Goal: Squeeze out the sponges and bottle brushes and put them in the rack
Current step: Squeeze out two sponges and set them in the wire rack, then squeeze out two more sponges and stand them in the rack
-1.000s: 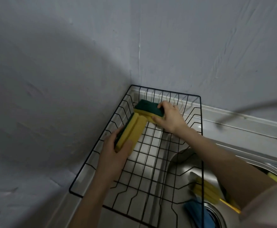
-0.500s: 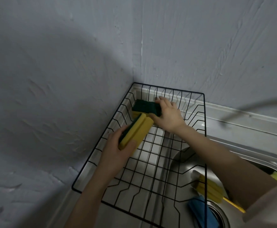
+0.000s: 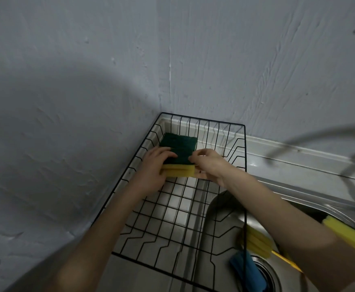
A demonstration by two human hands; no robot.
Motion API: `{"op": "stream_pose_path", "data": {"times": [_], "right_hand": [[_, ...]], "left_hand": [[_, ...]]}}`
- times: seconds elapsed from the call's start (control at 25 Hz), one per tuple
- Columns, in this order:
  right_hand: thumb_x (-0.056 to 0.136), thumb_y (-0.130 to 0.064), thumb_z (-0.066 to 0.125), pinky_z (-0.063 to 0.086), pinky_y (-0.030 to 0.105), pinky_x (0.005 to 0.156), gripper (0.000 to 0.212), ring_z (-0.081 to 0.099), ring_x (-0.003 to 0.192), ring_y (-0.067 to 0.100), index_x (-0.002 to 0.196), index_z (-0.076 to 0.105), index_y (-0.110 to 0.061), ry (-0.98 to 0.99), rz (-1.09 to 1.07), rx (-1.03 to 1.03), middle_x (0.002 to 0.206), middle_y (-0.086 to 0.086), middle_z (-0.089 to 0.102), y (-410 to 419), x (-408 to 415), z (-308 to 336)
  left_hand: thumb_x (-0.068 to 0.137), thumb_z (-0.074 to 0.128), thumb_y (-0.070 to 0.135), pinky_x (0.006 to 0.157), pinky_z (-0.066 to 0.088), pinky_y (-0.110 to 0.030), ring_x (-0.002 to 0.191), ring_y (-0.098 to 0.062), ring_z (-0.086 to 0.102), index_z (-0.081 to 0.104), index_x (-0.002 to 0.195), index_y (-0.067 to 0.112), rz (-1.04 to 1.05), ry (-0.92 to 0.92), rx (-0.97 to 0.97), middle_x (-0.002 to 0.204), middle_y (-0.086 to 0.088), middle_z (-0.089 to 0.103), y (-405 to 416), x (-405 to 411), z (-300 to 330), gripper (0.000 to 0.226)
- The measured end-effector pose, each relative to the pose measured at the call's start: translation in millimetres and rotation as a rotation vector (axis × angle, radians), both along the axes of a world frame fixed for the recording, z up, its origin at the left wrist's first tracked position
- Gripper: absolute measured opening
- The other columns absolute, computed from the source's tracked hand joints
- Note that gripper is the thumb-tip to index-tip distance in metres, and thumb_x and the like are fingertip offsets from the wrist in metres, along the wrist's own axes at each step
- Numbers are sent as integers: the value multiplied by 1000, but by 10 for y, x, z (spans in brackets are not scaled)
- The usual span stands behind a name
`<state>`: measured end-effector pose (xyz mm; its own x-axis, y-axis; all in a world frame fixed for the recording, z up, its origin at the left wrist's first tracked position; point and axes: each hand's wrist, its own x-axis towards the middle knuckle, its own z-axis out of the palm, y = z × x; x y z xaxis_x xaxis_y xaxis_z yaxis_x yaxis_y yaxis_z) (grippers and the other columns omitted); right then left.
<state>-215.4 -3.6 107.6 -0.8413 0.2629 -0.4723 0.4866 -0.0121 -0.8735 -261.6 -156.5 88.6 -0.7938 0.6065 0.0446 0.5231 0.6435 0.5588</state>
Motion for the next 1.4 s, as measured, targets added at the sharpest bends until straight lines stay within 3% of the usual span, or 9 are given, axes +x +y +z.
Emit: {"op": "stream_pose_path", "data": {"times": [0.12, 0.24, 0.32, 0.4, 0.48, 0.72, 0.96, 1.16, 1.4], "right_hand": [[89, -7, 53, 54, 34, 83, 8, 59, 90, 21, 88, 46, -12, -43, -27, -24, 107, 15, 57, -52, -53, -152], [85, -8, 59, 53, 36, 90, 27, 59, 105, 26, 109, 46, -7, -62, -25, 46, 114, 16, 57, -58, -118, -328], [81, -11, 64, 55, 35, 80, 45, 58, 102, 26, 120, 42, -4, -58, -35, 125, 112, 16, 58, -43, -168, -422], [80, -16, 66, 46, 25, 61, 51, 53, 92, 23, 123, 41, -4, -58, 1, 220, 102, 12, 55, -40, -197, -438], [82, -21, 64, 42, 24, 60, 53, 50, 91, 22, 126, 38, -5, -67, 45, 289, 103, 12, 54, -30, -205, -421], [88, -21, 54, 44, 29, 81, 53, 52, 114, 27, 134, 34, -5, 54, 188, 615, 132, 17, 50, -22, 20, -83], [88, -13, 51, 35, 35, 106, 52, 38, 131, 28, 137, 35, -8, 271, 240, 932, 141, 15, 42, 138, 612, 484], [86, -14, 51, 29, 38, 112, 53, 35, 133, 31, 137, 36, -9, 228, 206, 1040, 144, 16, 39, 403, 1256, 691], [87, -19, 52, 29, 40, 112, 55, 33, 135, 31, 138, 34, -12, 83, 201, 1075, 146, 14, 37, 855, 2013, 594]], "left_hand": [[78, 47, -11, 115, 18, -37, 137, -25, 20, 45, 124, 15, 15, 14, -57, 144, -4, 36, 47, -61, -102, 53], [76, 44, -15, 112, 23, -34, 134, -26, 26, 47, 121, 11, 6, 44, -69, 141, -7, 40, 56, -95, -182, 52], [75, 44, -17, 111, 24, -34, 133, -28, 29, 49, 120, 9, 7, 57, -60, 140, -9, 42, 65, -133, -214, 52], [75, 45, -17, 112, 25, -36, 133, -28, 29, 48, 120, 8, 3, 50, -72, 140, -9, 41, 87, -145, -212, 52], [76, 45, -15, 114, 26, -38, 134, -28, 27, 46, 121, 7, -4, 26, -108, 141, -9, 39, 110, -144, -190, 50], [81, 54, 8, 104, 39, -41, 124, -27, 44, 45, 125, 7, 9, 14, -233, 136, -12, 48, 133, -54, 10, 45], [90, 45, 17, 87, 48, -38, 109, -28, 55, 45, 127, 11, 68, 110, -148, 127, -16, 56, 170, 455, 625, 38], [91, 43, 17, 90, 45, -37, 110, -28, 55, 46, 126, 11, 34, 190, -48, 127, -14, 57, 335, 1161, 959, 36], [91, 44, 19, 97, 42, -37, 115, -24, 53, 50, 122, 11, -44, 147, 27, 126, -11, 58, 810, 1807, 847, 33]]}}
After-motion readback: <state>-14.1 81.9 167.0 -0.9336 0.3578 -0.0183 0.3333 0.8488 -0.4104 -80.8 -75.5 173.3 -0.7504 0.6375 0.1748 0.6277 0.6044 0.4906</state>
